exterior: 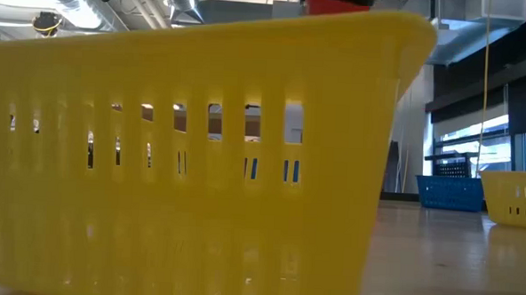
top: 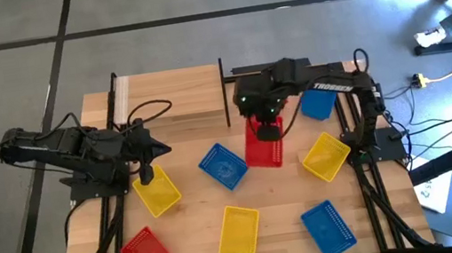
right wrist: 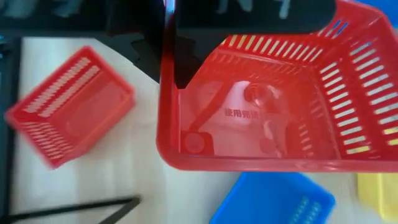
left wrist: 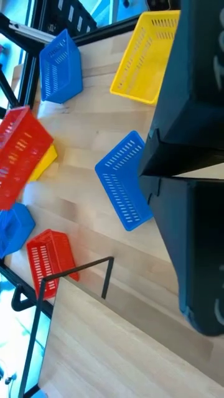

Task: Stack baskets on shelf by color
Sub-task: Put the middle red bin on the shelf

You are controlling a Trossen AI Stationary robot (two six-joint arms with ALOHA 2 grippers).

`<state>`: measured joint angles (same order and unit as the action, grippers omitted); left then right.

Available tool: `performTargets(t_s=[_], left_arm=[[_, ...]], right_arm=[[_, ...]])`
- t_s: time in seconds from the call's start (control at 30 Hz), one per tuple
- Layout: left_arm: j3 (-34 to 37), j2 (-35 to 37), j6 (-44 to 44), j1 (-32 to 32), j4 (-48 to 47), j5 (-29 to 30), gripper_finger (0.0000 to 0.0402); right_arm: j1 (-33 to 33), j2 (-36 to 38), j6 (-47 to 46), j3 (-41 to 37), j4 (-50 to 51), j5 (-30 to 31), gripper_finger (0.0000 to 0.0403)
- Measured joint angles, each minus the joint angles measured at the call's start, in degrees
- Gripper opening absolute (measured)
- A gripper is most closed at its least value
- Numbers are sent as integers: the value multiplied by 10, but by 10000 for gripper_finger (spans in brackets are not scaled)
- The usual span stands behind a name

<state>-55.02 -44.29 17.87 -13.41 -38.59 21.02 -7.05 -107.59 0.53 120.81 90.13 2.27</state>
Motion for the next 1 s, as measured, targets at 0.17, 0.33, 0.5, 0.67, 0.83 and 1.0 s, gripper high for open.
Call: performTargets(t_s=[0.17, 0.33, 0.5, 0.67, 0.83, 1.0], left_arm=[[0, 0, 0, 0, 0, 0, 0], [0, 0, 0, 0, 0, 0, 0], [0, 0, 0, 0, 0, 0, 0], [0, 0, 1, 0, 0, 1, 0], [0, 0, 12, 0, 1, 3, 0], [0, 0, 15, 1, 1, 7, 0]], right_arm=[[-13, 0, 8, 76, -3, 29, 0], [-47, 0, 34, 118, -61, 33, 0], [-89, 0, 85, 124, -164, 24, 0], [-127, -5, 118, 124, -286, -7, 0], [-155, -29, 165, 124, -342, -22, 0], [-179, -74, 187, 124, -372, -43, 0]])
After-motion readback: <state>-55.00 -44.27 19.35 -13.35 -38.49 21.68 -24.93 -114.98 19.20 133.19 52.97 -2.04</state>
